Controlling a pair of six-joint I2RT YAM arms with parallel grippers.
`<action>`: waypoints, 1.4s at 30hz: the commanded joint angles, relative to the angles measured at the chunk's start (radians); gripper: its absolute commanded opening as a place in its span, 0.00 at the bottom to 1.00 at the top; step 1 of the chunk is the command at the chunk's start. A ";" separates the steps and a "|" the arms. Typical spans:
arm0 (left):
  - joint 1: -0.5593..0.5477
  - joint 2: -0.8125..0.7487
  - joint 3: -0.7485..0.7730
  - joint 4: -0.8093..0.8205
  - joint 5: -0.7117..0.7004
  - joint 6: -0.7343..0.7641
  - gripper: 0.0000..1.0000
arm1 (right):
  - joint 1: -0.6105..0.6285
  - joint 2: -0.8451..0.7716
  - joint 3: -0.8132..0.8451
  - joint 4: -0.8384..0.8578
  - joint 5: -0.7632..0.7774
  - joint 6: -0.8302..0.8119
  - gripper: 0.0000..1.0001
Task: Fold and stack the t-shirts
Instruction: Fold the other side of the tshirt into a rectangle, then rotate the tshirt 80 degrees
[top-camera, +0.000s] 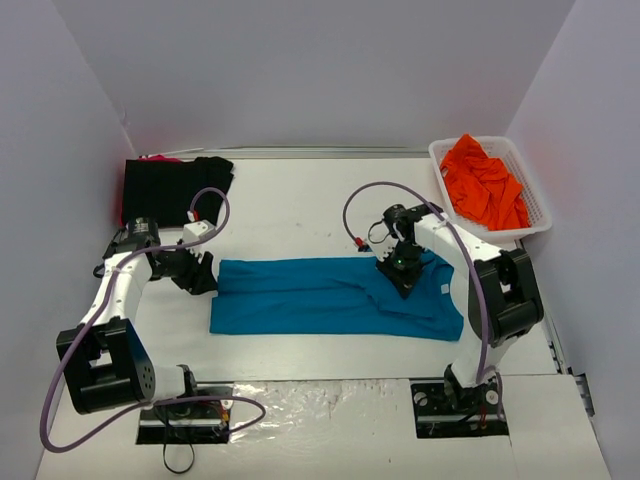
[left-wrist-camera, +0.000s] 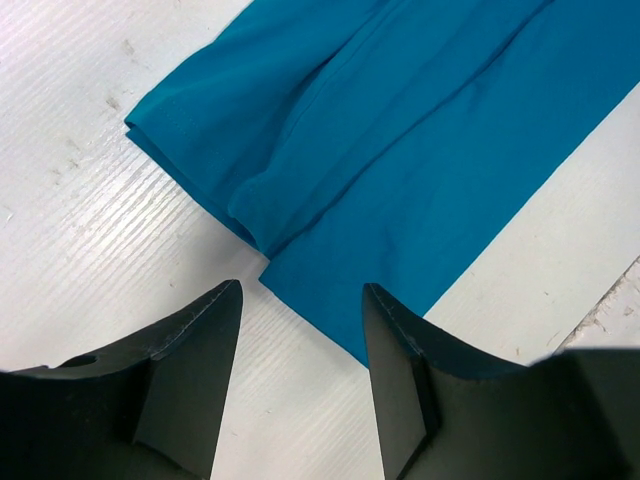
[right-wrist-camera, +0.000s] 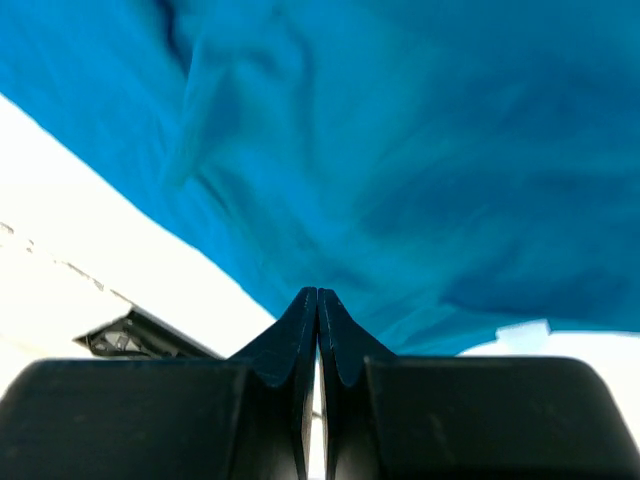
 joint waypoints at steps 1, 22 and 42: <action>0.005 -0.013 0.006 -0.025 0.038 0.028 0.50 | 0.011 0.064 0.047 -0.034 -0.033 0.005 0.00; 0.006 0.013 0.017 -0.023 0.016 0.017 0.53 | 0.105 0.181 0.062 0.021 -0.039 -0.038 0.00; 0.006 -0.100 -0.036 0.087 -0.053 -0.044 0.66 | -0.127 0.032 -0.097 0.064 0.059 -0.047 0.00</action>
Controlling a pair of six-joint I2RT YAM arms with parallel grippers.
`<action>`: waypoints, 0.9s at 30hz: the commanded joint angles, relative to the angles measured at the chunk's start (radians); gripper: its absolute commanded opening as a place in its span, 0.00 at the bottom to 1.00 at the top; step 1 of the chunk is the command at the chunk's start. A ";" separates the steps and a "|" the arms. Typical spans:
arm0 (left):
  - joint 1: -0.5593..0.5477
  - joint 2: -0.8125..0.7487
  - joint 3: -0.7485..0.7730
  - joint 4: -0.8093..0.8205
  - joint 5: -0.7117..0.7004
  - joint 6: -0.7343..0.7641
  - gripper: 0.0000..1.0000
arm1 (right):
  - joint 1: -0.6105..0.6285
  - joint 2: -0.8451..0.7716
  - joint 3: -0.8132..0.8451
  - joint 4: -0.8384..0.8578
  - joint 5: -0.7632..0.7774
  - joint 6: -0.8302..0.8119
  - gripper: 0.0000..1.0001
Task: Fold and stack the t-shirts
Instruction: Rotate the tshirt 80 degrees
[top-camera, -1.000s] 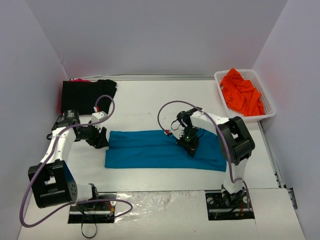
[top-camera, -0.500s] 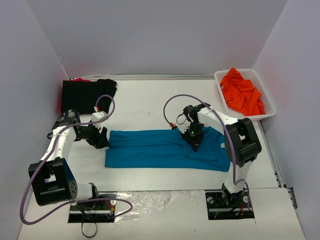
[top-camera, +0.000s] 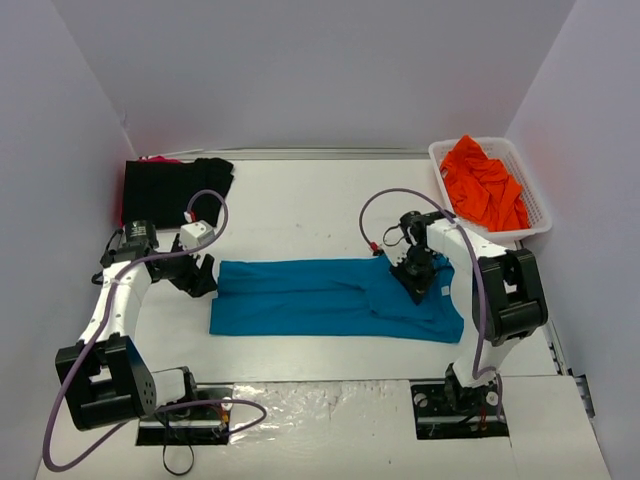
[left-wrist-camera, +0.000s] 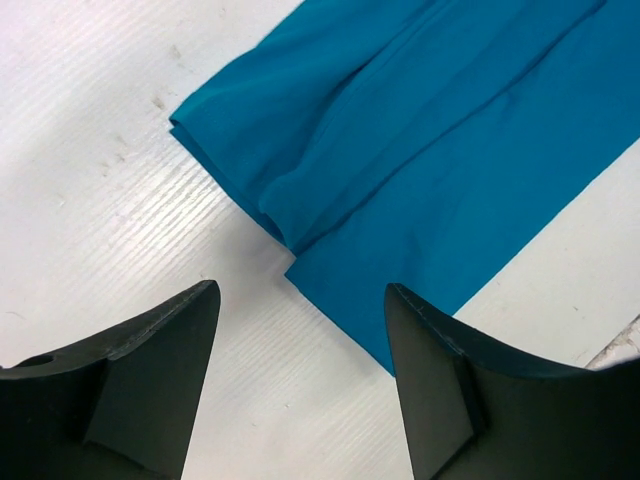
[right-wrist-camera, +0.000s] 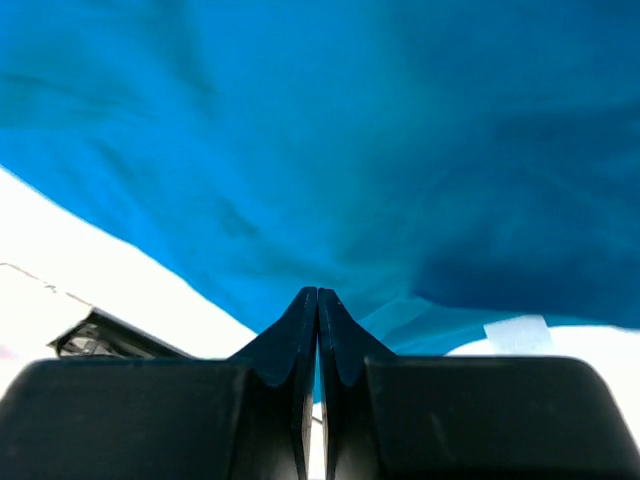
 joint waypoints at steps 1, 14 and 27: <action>0.006 -0.036 -0.003 0.028 -0.008 -0.011 0.66 | -0.037 0.050 -0.024 0.015 0.053 -0.003 0.00; 0.011 -0.097 0.026 0.120 -0.124 -0.093 0.69 | -0.133 0.425 0.261 0.050 0.130 -0.002 0.00; 0.038 -0.013 0.175 0.145 -0.313 -0.173 0.72 | -0.088 0.941 1.225 -0.071 0.082 -0.043 0.00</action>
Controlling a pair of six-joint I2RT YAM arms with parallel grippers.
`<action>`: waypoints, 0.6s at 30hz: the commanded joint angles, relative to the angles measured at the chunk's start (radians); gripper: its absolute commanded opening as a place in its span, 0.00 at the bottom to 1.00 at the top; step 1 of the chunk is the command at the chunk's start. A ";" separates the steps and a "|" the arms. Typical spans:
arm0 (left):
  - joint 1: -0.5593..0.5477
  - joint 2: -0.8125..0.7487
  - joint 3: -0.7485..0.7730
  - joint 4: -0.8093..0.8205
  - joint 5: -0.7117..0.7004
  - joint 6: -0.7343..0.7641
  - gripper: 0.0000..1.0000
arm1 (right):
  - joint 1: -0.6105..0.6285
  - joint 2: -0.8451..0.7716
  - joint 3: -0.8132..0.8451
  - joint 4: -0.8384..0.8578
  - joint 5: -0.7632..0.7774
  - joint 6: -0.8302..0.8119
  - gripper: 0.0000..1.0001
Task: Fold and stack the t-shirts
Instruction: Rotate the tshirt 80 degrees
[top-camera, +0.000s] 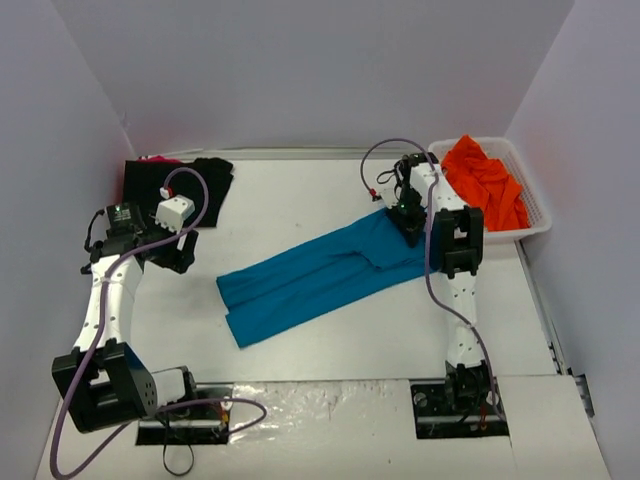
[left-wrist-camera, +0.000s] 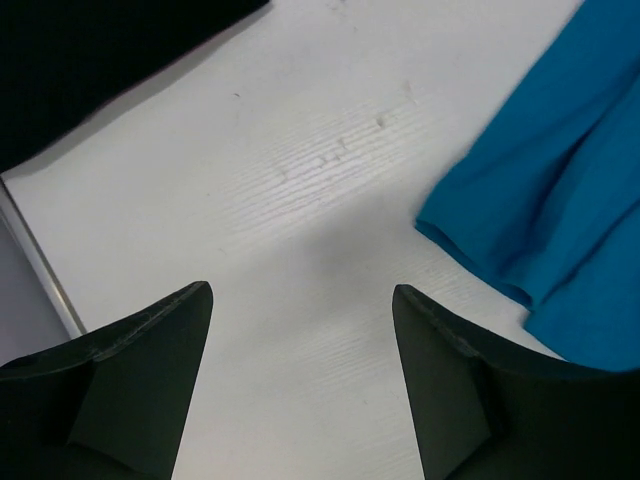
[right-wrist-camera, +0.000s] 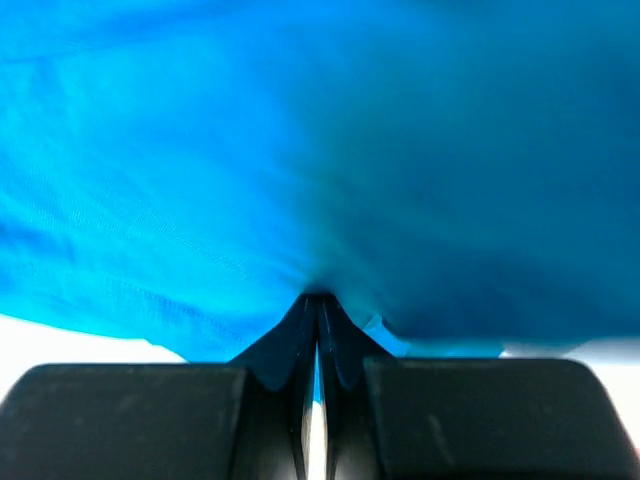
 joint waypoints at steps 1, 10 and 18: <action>0.010 0.021 0.062 0.045 -0.072 -0.053 0.72 | 0.039 0.167 0.242 0.308 -0.012 -0.075 0.00; 0.013 0.079 0.036 0.094 -0.176 -0.040 0.71 | 0.203 0.194 0.303 0.711 -0.011 -0.124 0.00; 0.015 0.079 0.004 0.102 -0.167 -0.040 0.71 | 0.253 0.209 0.306 0.929 0.074 -0.155 0.00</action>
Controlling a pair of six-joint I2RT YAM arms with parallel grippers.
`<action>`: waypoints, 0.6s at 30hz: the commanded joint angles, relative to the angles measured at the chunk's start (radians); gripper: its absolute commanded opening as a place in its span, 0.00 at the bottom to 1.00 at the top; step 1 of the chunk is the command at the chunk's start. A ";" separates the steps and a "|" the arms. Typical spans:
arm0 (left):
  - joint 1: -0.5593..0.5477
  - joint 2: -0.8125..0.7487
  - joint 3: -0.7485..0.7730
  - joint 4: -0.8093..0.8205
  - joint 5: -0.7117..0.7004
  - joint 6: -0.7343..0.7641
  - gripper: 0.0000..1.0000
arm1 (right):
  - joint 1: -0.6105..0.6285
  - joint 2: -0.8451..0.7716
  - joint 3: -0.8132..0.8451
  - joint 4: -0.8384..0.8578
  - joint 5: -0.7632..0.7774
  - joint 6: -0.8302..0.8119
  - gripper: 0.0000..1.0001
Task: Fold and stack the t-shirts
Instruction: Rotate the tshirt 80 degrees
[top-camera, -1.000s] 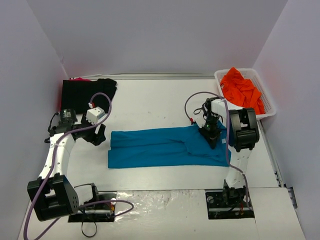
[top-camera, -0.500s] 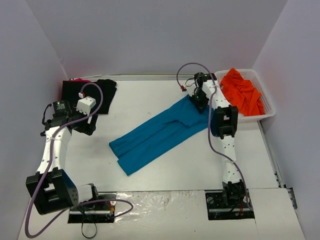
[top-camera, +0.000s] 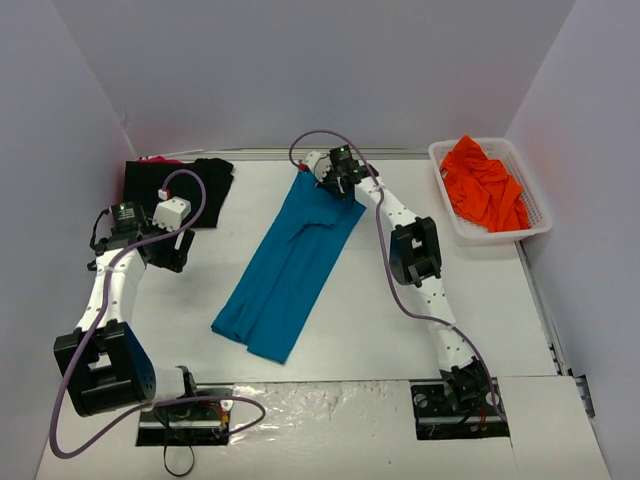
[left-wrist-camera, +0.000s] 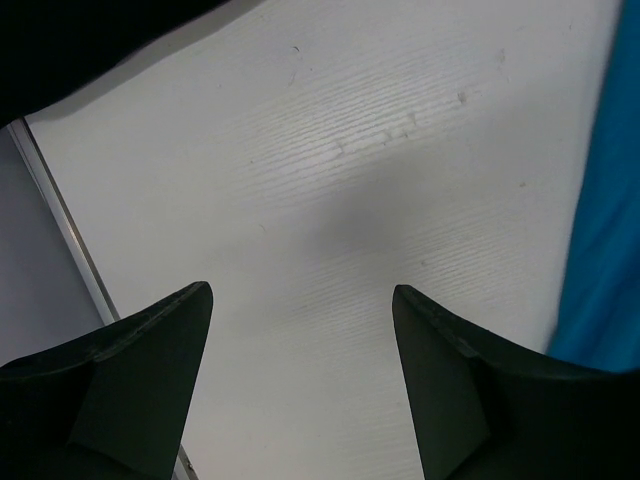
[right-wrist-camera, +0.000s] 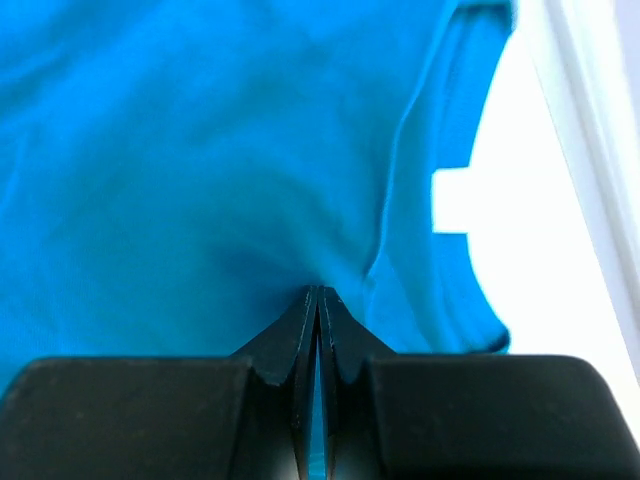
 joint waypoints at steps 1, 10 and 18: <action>0.007 -0.014 0.009 0.022 -0.005 -0.012 0.71 | -0.014 0.017 -0.004 0.141 0.084 -0.034 0.00; 0.007 -0.026 0.021 0.017 0.019 -0.019 0.71 | -0.023 0.073 -0.007 0.344 0.173 -0.086 0.00; 0.010 -0.055 -0.014 0.051 0.001 -0.018 0.71 | -0.009 0.070 -0.088 0.602 0.428 -0.155 0.00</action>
